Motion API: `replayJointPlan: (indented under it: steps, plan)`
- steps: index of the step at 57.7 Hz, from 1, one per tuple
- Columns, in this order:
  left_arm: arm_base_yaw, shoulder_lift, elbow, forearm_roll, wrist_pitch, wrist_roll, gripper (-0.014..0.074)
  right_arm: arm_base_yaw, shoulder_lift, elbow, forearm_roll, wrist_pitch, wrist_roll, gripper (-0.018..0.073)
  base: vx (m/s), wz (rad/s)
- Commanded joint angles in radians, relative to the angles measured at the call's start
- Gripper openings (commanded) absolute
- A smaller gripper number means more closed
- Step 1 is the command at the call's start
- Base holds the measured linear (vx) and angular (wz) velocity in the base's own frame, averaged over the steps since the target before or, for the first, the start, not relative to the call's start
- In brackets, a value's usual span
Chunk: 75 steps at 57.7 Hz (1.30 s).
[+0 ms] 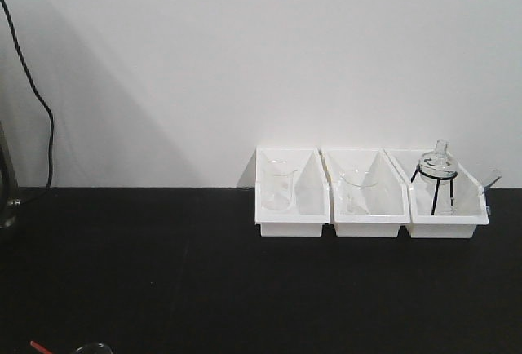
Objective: Sort red and green spoons into left cabinet
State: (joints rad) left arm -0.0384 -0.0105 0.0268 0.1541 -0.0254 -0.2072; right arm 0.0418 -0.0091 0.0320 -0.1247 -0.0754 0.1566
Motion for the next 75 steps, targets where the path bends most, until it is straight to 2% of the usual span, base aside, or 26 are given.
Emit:
replayJointPlan:
  steps: [1,4,7,11,16,24,35,43,50,51,57,65,75]
  plan:
    - [-0.001,-0.019,0.004,-0.001,-0.212,-0.017,-0.0001,-0.004,-0.009,0.002,0.006,-0.179,0.022,-0.0004,0.00,0.00]
    - [-0.001,-0.019,-0.001,-0.001,-0.279,-0.036,-0.0001,-0.004,-0.009,-0.007,0.020,-0.220,0.053,-0.0004,0.00,0.00]
    - [-0.001,-0.017,-0.021,-0.001,-0.282,-0.066,-0.0001,-0.004,-0.009,-0.036,0.024,-0.214,0.071,-0.0004,0.00,0.00]
    - [-0.001,-0.009,-0.087,-0.001,-0.203,-0.136,-0.0001,-0.004,-0.006,-0.104,0.021,-0.135,0.087,-0.0004,0.00,0.00]
    - [-0.001,0.041,-0.192,-0.001,-0.077,-0.180,-0.0001,-0.004,0.029,-0.235,0.013,0.033,0.079,-0.0004,0.00,0.00]
    - [-0.001,0.211,-0.389,0.009,0.038,-0.149,-0.0001,-0.004,0.175,-0.451,-0.040,0.213,0.001,-0.0004,0.00,0.00]
    - [-0.001,0.533,-0.596,0.008,0.102,-0.070,-0.0001,-0.004,0.441,-0.681,-0.041,0.289,-0.030,-0.0004,0.00,0.00]
    - [-0.001,0.707,-0.668,-0.005,0.098,-0.079,-0.0001,-0.004,0.580,-0.742,-0.010,0.292,-0.028,-0.0004,0.00,0.00]
    - [-0.001,0.792,-0.669,-0.013,0.084,-0.107,-0.0001,-0.004,0.670,-0.742,0.037,0.309,-0.028,-0.0004,0.00,0.00]
    - [-0.001,0.871,-0.669,-0.013,0.092,-0.110,0.0017,-0.004,0.749,-0.742,0.055,0.357,-0.028,0.0001,0.00,0.00]
    - [-0.002,0.922,-0.669,-0.013,0.093,-0.110,0.0060,-0.004,0.791,-0.742,0.069,0.379,-0.029,0.0023,0.00,0.00]
    - [-0.021,0.978,-0.669,-0.013,0.091,-0.110,0.0171,-0.004,0.822,-0.742,0.087,0.382,-0.029,0.0114,0.00,0.00]
    - [-0.067,1.026,-0.669,-0.013,0.093,-0.110,0.0384,-0.004,0.832,-0.742,0.087,0.375,-0.029,0.0324,0.00,0.00]
